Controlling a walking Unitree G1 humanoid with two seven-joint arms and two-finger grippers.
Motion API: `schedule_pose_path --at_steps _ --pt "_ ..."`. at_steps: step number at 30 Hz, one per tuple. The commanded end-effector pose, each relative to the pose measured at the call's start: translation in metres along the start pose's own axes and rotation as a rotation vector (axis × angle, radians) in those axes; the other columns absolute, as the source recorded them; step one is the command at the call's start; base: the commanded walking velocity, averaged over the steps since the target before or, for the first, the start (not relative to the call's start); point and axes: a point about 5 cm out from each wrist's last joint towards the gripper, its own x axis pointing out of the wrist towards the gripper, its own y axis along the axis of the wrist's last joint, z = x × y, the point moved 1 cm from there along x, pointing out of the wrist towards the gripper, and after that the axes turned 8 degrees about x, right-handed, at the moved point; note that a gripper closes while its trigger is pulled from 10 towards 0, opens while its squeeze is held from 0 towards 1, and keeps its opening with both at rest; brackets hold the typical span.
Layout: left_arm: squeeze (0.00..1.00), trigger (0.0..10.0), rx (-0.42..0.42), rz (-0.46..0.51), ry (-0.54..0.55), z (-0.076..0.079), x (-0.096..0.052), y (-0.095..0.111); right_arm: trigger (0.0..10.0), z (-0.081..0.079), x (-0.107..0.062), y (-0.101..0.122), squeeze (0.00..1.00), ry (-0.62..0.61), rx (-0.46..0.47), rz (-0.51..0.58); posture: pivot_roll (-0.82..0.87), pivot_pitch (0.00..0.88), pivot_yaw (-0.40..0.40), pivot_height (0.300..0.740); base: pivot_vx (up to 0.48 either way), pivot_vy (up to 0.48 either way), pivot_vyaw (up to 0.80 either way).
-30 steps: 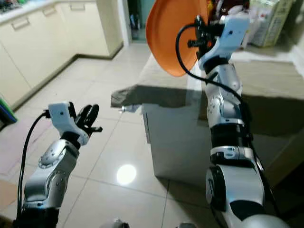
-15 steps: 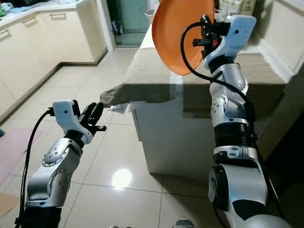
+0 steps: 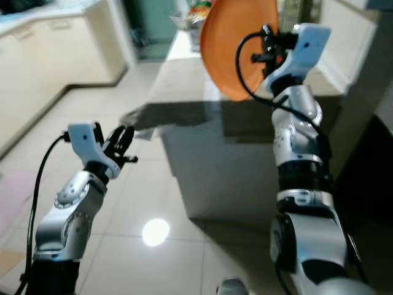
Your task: Setting the table
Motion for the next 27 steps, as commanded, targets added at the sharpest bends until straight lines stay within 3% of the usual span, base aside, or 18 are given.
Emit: schedule_pose_path --at_steps 1,3,8,9,11,12,15,23,27 --pt "0.0 10.0 0.003 0.003 0.012 -0.004 -0.001 0.001 0.0 -0.012 0.004 0.006 0.0 0.043 0.006 0.037 -0.26 0.0 0.132 0.74 0.0 0.0 0.0" --pt "0.0 10.0 0.002 0.001 0.011 -0.004 -0.002 0.0 0.0 -0.011 0.004 0.006 0.0 0.043 0.004 0.037 -0.26 0.0 0.133 0.74 0.0 0.0 0.0" --pt "0.0 10.0 0.005 -0.051 0.029 -0.012 -0.023 -0.015 0.0 -0.008 0.001 0.007 0.0 0.039 -0.008 0.035 -0.27 0.0 0.132 0.74 0.0 0.0 0.0" --pt "0.0 10.0 0.021 -0.08 0.027 -0.015 -0.034 -0.023 0.0 -0.006 -0.001 0.005 0.0 0.036 -0.011 0.028 -0.26 0.0 0.132 0.74 0.0 0.0 0.0" --pt "0.0 10.0 0.041 -0.093 0.018 -0.015 -0.039 -0.027 0.0 -0.005 -0.002 0.004 0.0 0.035 -0.012 0.025 -0.26 0.0 0.132 0.74 0.0 0.0 0.0" --pt "0.0 10.0 0.053 -0.124 -0.001 -0.014 -0.051 -0.036 0.0 -0.005 -0.004 0.002 0.0 0.034 -0.013 0.018 -0.26 0.0 0.134 0.74 0.0 0.0 0.0" --pt "0.0 10.0 0.058 -0.146 -0.005 -0.013 -0.062 -0.042 0.0 -0.005 -0.005 0.001 0.0 0.036 -0.013 0.013 -0.26 0.0 0.131 0.74 0.0 0.0 0.0" --pt "0.0 10.0 0.054 -0.132 0.005 -0.009 -0.073 -0.043 0.0 -0.003 -0.007 -0.001 0.0 0.036 -0.02 0.004 -0.25 0.0 0.119 0.74 0.0 0.0 0.0" --pt "0.0 10.0 0.058 -0.129 0.008 -0.009 -0.072 -0.041 0.0 0.005 -0.02 -0.004 0.0 0.024 -0.056 -0.018 -0.24 0.0 0.104 0.74 0.0 0.0 0.0"
